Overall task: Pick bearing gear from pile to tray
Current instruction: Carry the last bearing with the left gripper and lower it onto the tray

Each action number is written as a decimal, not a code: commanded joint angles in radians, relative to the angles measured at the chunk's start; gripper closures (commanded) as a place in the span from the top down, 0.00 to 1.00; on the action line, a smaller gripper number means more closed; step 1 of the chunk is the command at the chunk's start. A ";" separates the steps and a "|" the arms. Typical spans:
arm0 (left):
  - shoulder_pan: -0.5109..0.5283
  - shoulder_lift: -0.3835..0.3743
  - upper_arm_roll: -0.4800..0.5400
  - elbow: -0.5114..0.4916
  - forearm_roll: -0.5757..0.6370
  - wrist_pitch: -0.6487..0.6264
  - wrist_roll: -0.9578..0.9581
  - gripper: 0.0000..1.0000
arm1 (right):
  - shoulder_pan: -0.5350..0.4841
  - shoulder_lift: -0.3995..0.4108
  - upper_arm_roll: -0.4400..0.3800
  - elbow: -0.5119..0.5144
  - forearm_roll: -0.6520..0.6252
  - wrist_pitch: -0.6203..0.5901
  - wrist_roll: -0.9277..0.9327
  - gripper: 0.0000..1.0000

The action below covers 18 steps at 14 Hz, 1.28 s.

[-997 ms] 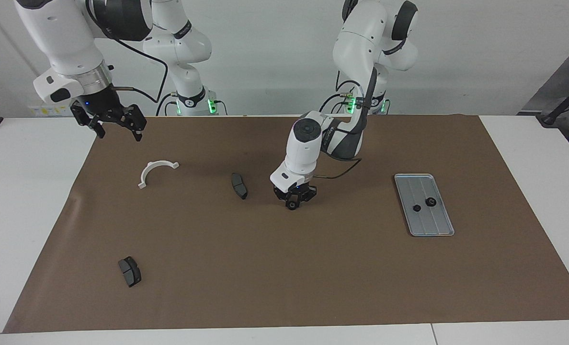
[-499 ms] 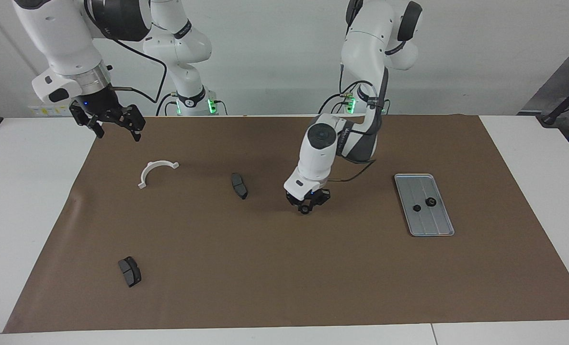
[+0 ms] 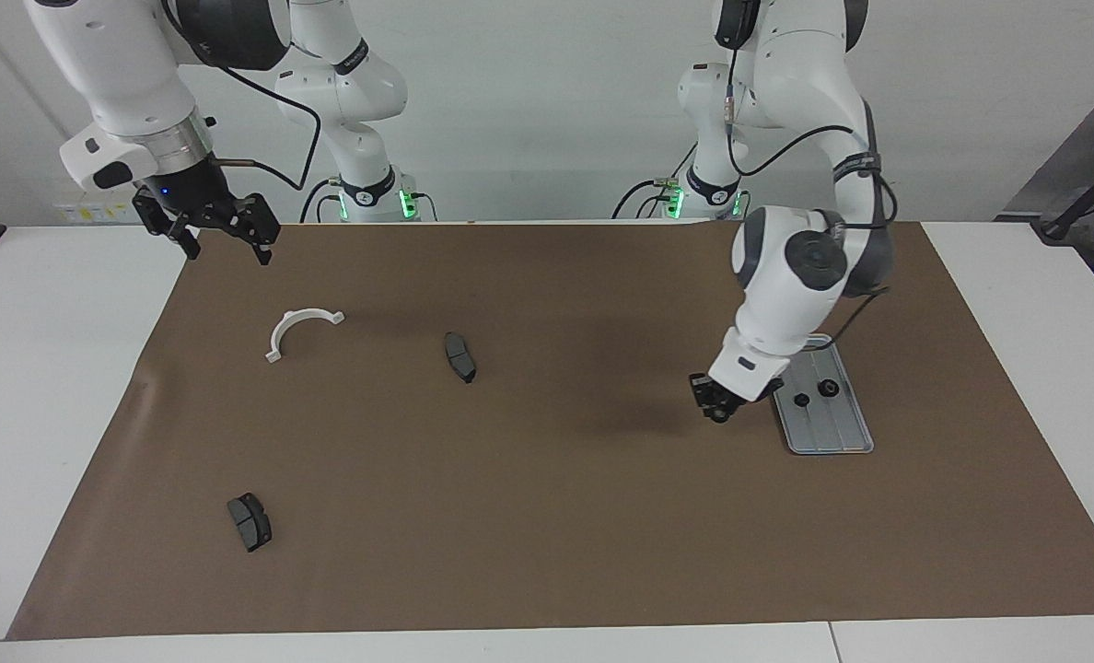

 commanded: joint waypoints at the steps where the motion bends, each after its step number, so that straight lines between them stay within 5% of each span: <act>1: 0.056 -0.139 -0.013 -0.236 -0.006 0.056 0.143 0.00 | -0.006 -0.006 0.001 -0.003 0.028 -0.011 -0.024 1.00; 8: 0.087 -0.232 -0.012 -0.493 -0.006 0.272 0.193 0.02 | -0.064 -0.008 0.037 -0.005 0.029 -0.013 -0.030 1.00; 10: 0.087 -0.231 -0.012 -0.487 -0.006 0.280 0.188 0.26 | -0.055 -0.008 0.037 -0.003 0.029 -0.010 -0.027 1.00; 13: 0.090 -0.214 -0.012 -0.427 -0.006 0.284 0.180 0.42 | -0.050 -0.010 0.034 -0.005 0.029 -0.013 -0.024 1.00; 17: 0.090 -0.219 -0.012 -0.384 -0.006 0.283 0.182 1.00 | -0.019 -0.013 0.006 -0.015 0.028 -0.013 -0.022 1.00; 18: 0.090 -0.222 -0.010 -0.383 -0.006 0.280 0.187 1.00 | -0.019 -0.013 0.004 -0.015 0.028 -0.011 -0.024 1.00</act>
